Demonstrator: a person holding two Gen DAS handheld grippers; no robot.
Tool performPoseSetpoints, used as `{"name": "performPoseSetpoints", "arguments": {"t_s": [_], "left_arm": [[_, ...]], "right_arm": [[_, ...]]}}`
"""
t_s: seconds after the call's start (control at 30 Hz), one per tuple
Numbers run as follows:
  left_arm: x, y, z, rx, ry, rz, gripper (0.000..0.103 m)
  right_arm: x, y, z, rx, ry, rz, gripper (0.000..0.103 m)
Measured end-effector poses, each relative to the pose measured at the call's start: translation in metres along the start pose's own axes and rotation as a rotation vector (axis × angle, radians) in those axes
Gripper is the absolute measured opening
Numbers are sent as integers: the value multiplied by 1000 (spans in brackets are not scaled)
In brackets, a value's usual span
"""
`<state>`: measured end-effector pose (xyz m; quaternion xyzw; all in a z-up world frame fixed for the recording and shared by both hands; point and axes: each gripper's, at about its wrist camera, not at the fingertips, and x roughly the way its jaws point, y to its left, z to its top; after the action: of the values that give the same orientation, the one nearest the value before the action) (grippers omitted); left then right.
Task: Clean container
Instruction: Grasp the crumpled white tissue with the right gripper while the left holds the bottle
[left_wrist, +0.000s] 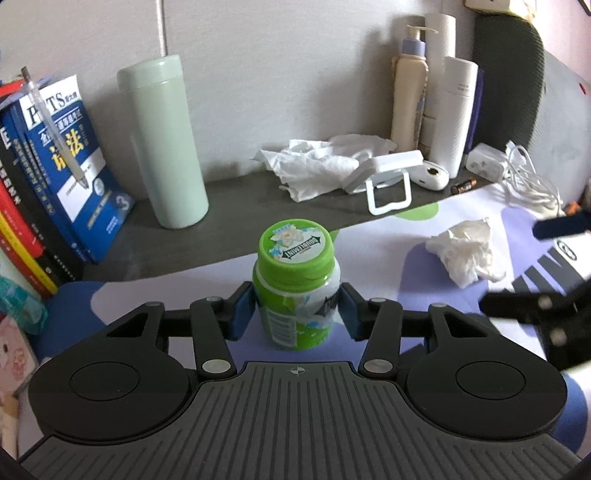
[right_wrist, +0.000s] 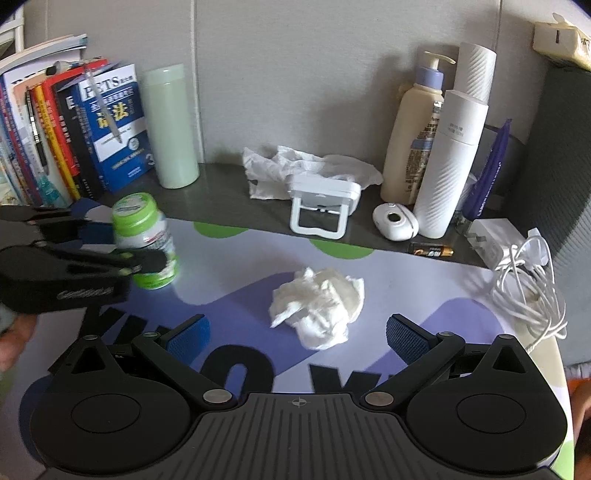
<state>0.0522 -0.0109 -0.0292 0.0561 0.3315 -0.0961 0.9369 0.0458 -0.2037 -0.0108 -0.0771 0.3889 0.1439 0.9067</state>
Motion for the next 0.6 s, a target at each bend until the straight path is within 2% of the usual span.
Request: {"name": "performPoseSetpoints", "arguments": {"t_s": [0.13, 0.43, 0.6], "left_arm": [[-7, 4, -1, 1, 1, -13, 48], [-26, 15, -6, 18, -3, 6, 48], [-35, 18, -9, 26, -13, -14, 48]], "right_arm": [[9, -5, 4, -7, 2, -1, 103], [30, -9, 12, 0, 22, -7, 101], [41, -12, 16, 2, 50, -2, 92]]}}
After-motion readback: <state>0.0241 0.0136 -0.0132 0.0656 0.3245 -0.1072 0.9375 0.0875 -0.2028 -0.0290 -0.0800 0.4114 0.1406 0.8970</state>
